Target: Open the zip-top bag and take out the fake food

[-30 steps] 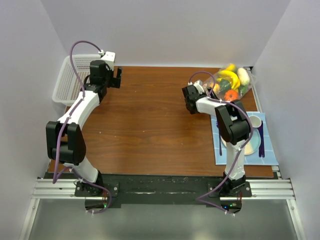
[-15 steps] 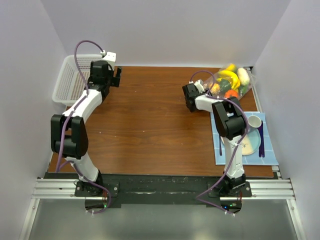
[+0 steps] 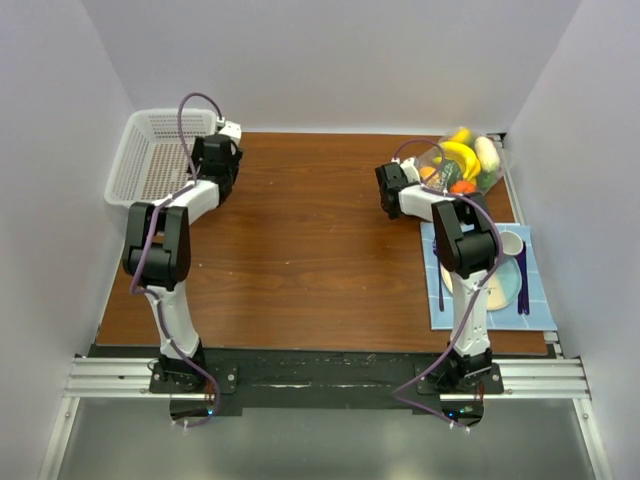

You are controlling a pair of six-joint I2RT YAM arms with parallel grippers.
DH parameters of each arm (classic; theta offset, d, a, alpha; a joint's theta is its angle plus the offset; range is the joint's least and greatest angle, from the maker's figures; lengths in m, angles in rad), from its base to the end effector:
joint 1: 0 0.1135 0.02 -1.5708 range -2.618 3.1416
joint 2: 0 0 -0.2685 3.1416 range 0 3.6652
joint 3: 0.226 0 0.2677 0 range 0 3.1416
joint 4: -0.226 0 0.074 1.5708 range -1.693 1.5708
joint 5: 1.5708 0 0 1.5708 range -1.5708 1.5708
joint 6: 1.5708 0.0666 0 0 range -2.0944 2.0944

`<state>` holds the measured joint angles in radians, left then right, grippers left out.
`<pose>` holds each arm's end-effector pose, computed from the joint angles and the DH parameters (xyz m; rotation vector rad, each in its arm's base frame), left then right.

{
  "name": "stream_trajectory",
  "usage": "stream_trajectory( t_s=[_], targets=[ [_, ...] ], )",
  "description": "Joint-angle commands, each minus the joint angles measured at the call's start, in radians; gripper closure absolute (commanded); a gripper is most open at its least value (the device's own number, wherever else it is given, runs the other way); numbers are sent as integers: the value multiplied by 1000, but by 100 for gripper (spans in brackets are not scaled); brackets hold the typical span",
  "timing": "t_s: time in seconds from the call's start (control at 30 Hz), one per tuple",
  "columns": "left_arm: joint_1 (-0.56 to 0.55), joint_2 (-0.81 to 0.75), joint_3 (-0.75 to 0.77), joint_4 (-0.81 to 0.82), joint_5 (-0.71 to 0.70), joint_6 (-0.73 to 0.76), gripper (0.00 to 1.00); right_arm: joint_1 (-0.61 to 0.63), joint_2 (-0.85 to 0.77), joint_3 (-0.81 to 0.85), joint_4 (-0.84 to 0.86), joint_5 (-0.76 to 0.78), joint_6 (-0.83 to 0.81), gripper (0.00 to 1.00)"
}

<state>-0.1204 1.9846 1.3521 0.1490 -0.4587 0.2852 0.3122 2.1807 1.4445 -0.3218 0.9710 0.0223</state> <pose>0.4922 -0.0298 0.1913 0.1282 2.0440 0.5727 0.4567 0.0896 0.1056 -0.0172 2.2968 -1.0844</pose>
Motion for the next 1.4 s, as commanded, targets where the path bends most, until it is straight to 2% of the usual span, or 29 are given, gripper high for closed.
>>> stream_trajectory(
  t_s=[0.0, 0.03, 0.07, 0.13, 0.17, 0.23, 0.37, 0.4, 0.53, 0.57, 0.6, 0.63, 0.7, 0.77, 0.83, 0.97, 1.03, 1.07, 1.13, 1.2, 1.3, 1.37],
  targets=[
    [-7, 31, 65, -2, -23, -26, 43, 4, -157, -21, -46, -75, 140, 100],
    [-13, 31, 64, -17, -23, -32, 49, 4, -200, -27, -49, -89, 146, 100],
    [-16, 23, 59, -37, -23, -37, 61, 7, -220, -33, -57, -116, 163, 100],
    [-24, 0, 33, -61, 1, -61, 69, 11, -275, -36, -69, -140, 169, 100],
    [-27, -33, 21, -87, 12, -67, 78, 22, -292, -38, -72, -147, 174, 100],
    [-47, -73, -30, -120, 47, -104, 84, 33, -326, -32, -92, -172, 182, 100],
    [-111, -218, -123, -293, 136, -168, 84, 80, -412, 0, -131, -210, 183, 100],
    [-129, -245, -169, -327, 196, -190, 84, 90, -424, 5, -135, -215, 185, 100],
    [-273, -384, -295, -460, 337, -222, 82, 136, -484, 28, -177, -255, 192, 100],
    [-294, -441, -336, -494, 372, -222, 80, 149, -493, 33, -183, -268, 209, 100],
    [-312, -472, -355, -506, 484, -203, 77, 154, -509, 36, -190, -287, 221, 100],
    [-338, -498, -369, -525, 538, -198, 66, 163, -515, 39, -209, -328, 237, 100],
    [-363, -549, -375, -594, 700, -166, 52, 172, -535, 42, -227, -386, 300, 100],
    [-403, -570, -348, -650, 750, -155, 21, 192, -545, 34, -238, -454, 364, 100],
    [-418, -592, -324, -660, 788, -159, 1, 217, -552, 24, -249, -479, 415, 100],
    [-418, -654, -184, -669, 775, -163, 0, 251, -575, -21, -267, -522, 476, 100],
    [-404, -713, -133, -629, 672, -147, 0, 258, -602, -53, -272, -535, 499, 100],
    [-386, -733, -96, -599, 645, -120, 0, 258, -614, -65, -273, -534, 508, 100],
    [-273, -759, -65, -499, 603, -95, 0, 258, -654, -100, -270, -546, 528, 100],
    [-143, -732, -48, -433, 575, -51, 0, 260, -683, -121, -273, -581, 545, 100],
    [-8, -583, -1, -347, 546, -11, 0, 268, -737, -148, -286, -610, 587, 100],
    [48, -457, 42, -307, 596, -9, 1, 289, -775, -167, -292, -635, 613, 100]
  ],
)
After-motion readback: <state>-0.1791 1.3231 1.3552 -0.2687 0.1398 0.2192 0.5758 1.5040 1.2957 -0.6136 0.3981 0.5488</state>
